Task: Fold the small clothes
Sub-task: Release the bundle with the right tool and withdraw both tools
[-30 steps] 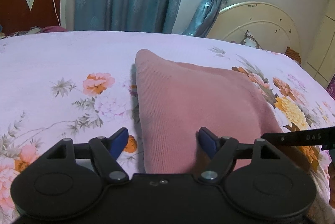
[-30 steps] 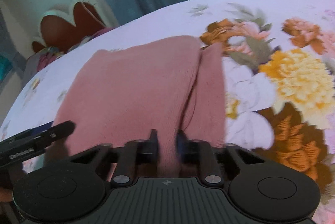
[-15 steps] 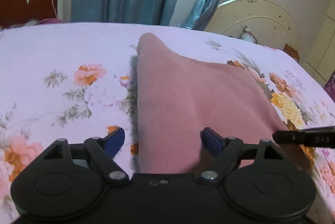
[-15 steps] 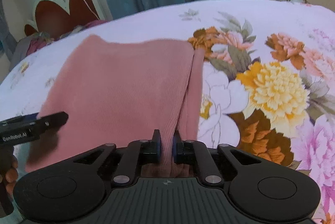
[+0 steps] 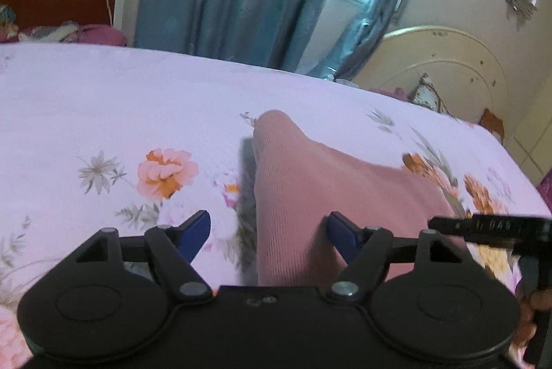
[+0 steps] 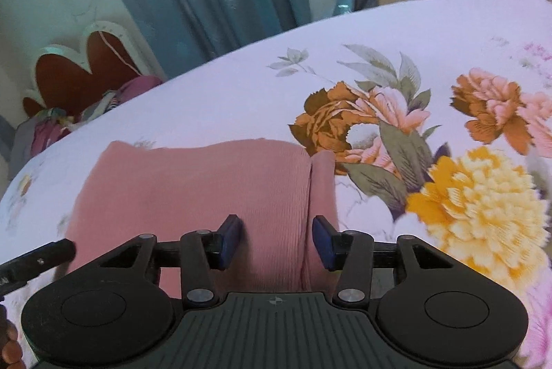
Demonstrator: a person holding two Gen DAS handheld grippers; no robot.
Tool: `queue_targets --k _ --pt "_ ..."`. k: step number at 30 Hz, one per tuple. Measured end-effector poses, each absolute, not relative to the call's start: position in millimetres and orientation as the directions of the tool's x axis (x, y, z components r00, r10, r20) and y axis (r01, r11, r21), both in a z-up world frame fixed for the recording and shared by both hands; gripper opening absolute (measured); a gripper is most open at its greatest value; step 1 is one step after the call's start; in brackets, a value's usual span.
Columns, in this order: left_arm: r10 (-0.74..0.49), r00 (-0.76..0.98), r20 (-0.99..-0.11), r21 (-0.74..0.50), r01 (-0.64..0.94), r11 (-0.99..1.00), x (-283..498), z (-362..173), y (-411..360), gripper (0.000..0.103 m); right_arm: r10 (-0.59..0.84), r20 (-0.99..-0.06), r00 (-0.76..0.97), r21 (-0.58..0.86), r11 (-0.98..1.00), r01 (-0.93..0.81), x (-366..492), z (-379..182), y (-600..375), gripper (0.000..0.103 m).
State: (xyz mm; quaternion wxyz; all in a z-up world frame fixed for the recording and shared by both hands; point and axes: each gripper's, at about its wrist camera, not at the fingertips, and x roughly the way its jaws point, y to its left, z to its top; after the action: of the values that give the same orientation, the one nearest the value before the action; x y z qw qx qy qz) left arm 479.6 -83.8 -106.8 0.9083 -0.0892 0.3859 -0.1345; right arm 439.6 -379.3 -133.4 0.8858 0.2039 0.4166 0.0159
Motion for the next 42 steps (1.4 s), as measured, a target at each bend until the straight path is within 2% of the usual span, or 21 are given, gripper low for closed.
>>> queue_targets --k 1,5,7,10,13,16,18,22,25,30,42 --pt "-0.313 0.667 -0.676 -0.27 0.17 0.948 484.9 -108.9 -84.9 0.073 0.198 -0.732 0.652 0.371 0.918 0.138 441.6 -135.0 -377.8 0.019" --pt "-0.319 0.67 -0.67 -0.284 0.166 0.944 492.7 -113.4 -89.6 0.071 0.123 -0.69 0.713 0.272 0.958 0.097 428.2 -123.2 -368.3 0.008" --pt "-0.333 0.672 -0.662 -0.296 0.174 0.939 491.8 -112.8 -93.2 0.069 0.041 -0.642 0.766 0.166 0.982 0.087 417.0 -112.9 -366.5 0.007" --pt "-0.326 0.666 -0.671 -0.276 0.183 0.943 492.8 -121.4 -101.3 0.074 0.038 -0.724 0.689 0.129 0.988 0.081 428.3 -138.9 -369.4 0.007" --pt "-0.311 0.669 -0.675 -0.269 0.17 0.948 492.8 -127.7 -102.5 0.077 -0.016 -0.71 0.704 0.046 0.997 0.069 427.6 -141.0 -363.9 0.007" --pt "-0.313 0.679 -0.664 -0.269 0.173 0.947 491.4 -120.8 -100.4 0.075 -0.003 -0.698 0.716 0.109 0.988 0.111 421.5 -133.4 -373.2 0.009" --pt "-0.305 0.697 -0.649 -0.272 0.161 0.949 492.1 -116.7 -98.3 0.074 -0.009 -0.659 0.753 0.113 0.987 0.111 418.8 -119.5 -369.1 0.009" --pt "-0.293 0.681 -0.671 -0.272 0.141 0.952 502.4 -123.6 -102.7 0.073 0.046 -0.623 0.781 0.112 0.993 0.03 427.7 -104.3 -347.5 0.009" --pt "-0.288 0.669 -0.685 -0.266 0.139 0.954 504.6 -129.0 -110.0 0.073 0.045 -0.658 0.752 0.075 0.997 0.007 444.1 -118.6 -333.2 0.009" --pt "-0.285 0.654 -0.7 -0.263 0.135 0.955 503.3 -130.5 -111.1 0.075 -0.054 -0.715 0.697 0.021 0.995 0.098 458.6 -147.9 -353.4 0.008" --pt "-0.294 0.682 -0.669 -0.235 0.182 0.955 434.3 -104.6 -79.6 0.072 0.104 -0.648 0.755 0.151 0.989 -0.007 381.2 -93.1 -342.2 0.009"
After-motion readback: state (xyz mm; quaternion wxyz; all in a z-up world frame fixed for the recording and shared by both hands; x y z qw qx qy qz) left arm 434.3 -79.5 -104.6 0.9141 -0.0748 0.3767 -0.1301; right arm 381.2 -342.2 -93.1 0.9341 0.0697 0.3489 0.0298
